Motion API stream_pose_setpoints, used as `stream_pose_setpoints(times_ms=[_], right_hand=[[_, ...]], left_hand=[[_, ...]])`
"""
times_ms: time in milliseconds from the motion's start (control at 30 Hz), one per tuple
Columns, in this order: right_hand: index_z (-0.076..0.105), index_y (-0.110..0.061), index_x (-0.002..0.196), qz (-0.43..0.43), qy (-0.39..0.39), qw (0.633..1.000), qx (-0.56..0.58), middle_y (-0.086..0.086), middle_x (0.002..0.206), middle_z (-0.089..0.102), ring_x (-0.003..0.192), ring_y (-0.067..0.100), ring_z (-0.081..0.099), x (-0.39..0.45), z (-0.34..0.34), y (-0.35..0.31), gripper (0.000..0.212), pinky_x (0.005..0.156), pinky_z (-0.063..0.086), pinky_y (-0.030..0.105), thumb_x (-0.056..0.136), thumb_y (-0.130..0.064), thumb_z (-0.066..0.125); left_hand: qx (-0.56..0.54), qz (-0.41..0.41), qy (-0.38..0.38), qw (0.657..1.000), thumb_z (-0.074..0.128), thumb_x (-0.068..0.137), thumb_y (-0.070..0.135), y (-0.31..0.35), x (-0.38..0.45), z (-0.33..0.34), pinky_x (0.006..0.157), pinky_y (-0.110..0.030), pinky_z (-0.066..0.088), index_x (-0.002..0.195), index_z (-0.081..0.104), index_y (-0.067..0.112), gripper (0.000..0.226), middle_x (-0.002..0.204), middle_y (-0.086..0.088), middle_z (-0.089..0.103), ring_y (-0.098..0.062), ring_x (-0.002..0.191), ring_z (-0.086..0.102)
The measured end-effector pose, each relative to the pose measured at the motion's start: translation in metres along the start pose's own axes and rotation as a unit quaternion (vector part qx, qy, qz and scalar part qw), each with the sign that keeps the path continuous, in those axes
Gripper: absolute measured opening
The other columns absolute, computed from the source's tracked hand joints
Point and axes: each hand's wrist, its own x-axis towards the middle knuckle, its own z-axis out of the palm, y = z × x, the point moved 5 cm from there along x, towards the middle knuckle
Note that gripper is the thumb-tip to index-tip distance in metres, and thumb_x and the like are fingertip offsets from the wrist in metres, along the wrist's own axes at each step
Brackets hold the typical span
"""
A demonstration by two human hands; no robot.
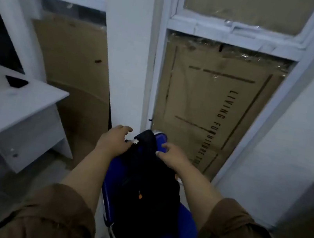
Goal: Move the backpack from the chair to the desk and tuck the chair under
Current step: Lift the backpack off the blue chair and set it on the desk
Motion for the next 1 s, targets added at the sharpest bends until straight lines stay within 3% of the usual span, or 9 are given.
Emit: stream_pose_setpoints(times_ms=[167,267,333,467,600,667,767,900,1000], right_hand=[[0.052,-0.004,0.124,0.156,-0.069,0.979,0.109,0.015,0.113,0.060,0.097,0.029,0.059,0.028,0.059,0.035,0.042,0.086,0.051,0.036,0.090,-0.029,0.057],[0.045,-0.005,0.131,0.268,-0.125,0.909,0.293,0.014,0.124,0.054,0.108,0.030,0.055,0.029,0.087,0.043,0.042,0.089,0.048,0.040,0.095,-0.025,0.054],[0.044,-0.007,0.134,0.293,-0.121,0.876,0.363,0.011,0.133,0.051,0.115,0.031,0.053,0.031,0.100,0.047,0.043,0.088,0.046,0.041,0.096,-0.023,0.054],[0.056,-0.012,0.103,0.281,-0.079,0.861,0.417,0.008,0.118,0.051,0.103,0.028,0.051,0.035,0.104,0.046,0.010,0.093,0.044,0.042,0.096,-0.017,0.051],[0.054,-0.011,0.081,0.274,-0.015,0.833,0.481,0.007,0.097,0.055,0.091,0.029,0.057,0.025,0.084,0.047,0.011,0.080,0.049,0.042,0.087,-0.005,0.048],[0.046,-0.010,0.069,0.265,0.004,0.820,0.508,0.008,0.096,0.056,0.095,0.034,0.059,0.015,0.076,0.049,0.017,0.080,0.052,0.046,0.085,-0.005,0.047],[0.041,-0.010,0.064,0.260,0.031,0.810,0.524,0.010,0.105,0.054,0.109,0.040,0.055,-0.005,0.067,0.052,0.022,0.088,0.053,0.051,0.085,-0.007,0.046],[0.040,-0.012,0.061,0.256,0.060,0.801,0.538,0.009,0.104,0.049,0.118,0.041,0.051,-0.033,0.056,0.055,0.027,0.085,0.056,0.050,0.086,-0.009,0.049],[0.045,-0.010,0.063,0.242,0.064,0.799,0.546,0.009,0.102,0.051,0.117,0.041,0.051,-0.047,0.048,0.054,0.024,0.075,0.058,0.046,0.086,-0.008,0.051]], left_hand=[[-0.060,-0.022,-0.120,0.991,0.051,0.096,0.041,-0.046,0.011,0.050,0.115,-0.037,0.032,0.152,0.026,0.025,0.064,0.155,-0.007,0.034,-0.025,0.139,0.037],[-0.098,0.000,-0.120,0.988,0.046,0.097,0.045,-0.059,0.013,0.059,0.104,-0.030,0.035,0.151,0.024,0.035,0.059,0.146,-0.007,0.041,-0.026,0.133,0.042],[-0.077,0.012,-0.119,0.990,0.046,0.095,0.049,-0.064,0.013,0.060,0.101,-0.033,0.040,0.148,0.026,0.036,0.058,0.140,-0.009,0.044,-0.027,0.126,0.046],[0.101,-0.002,-0.103,0.989,0.052,0.084,0.065,-0.067,0.012,0.045,0.090,-0.043,0.051,0.138,0.038,0.024,0.069,0.134,-0.010,0.045,-0.029,0.115,0.051],[0.287,0.037,0.012,0.957,0.046,0.073,0.079,-0.060,-0.003,0.020,0.082,-0.037,0.044,0.114,0.054,0.017,0.075,0.119,-0.006,0.043,-0.025,0.110,0.044],[0.292,0.074,0.055,0.952,0.043,0.078,0.075,-0.054,-0.016,0.014,0.079,-0.035,0.040,0.105,0.059,0.017,0.065,0.114,-0.005,0.044,-0.024,0.105,0.043],[0.247,0.106,0.050,0.962,0.044,0.087,0.064,-0.045,-0.042,0.024,0.074,-0.031,0.044,0.098,0.060,0.018,0.050,0.110,-0.004,0.044,-0.019,0.095,0.045],[0.150,0.012,0.009,0.989,0.052,0.092,0.048,-0.037,-0.070,0.045,0.067,-0.035,0.051,0.096,0.052,0.014,0.034,0.116,-0.006,0.041,-0.018,0.076,0.047],[0.058,-0.017,0.001,0.998,0.055,0.094,0.035,-0.023,-0.081,0.064,0.077,-0.039,0.051,0.101,0.053,0.009,0.027,0.117,-0.010,0.046,-0.025,0.086,0.056]])
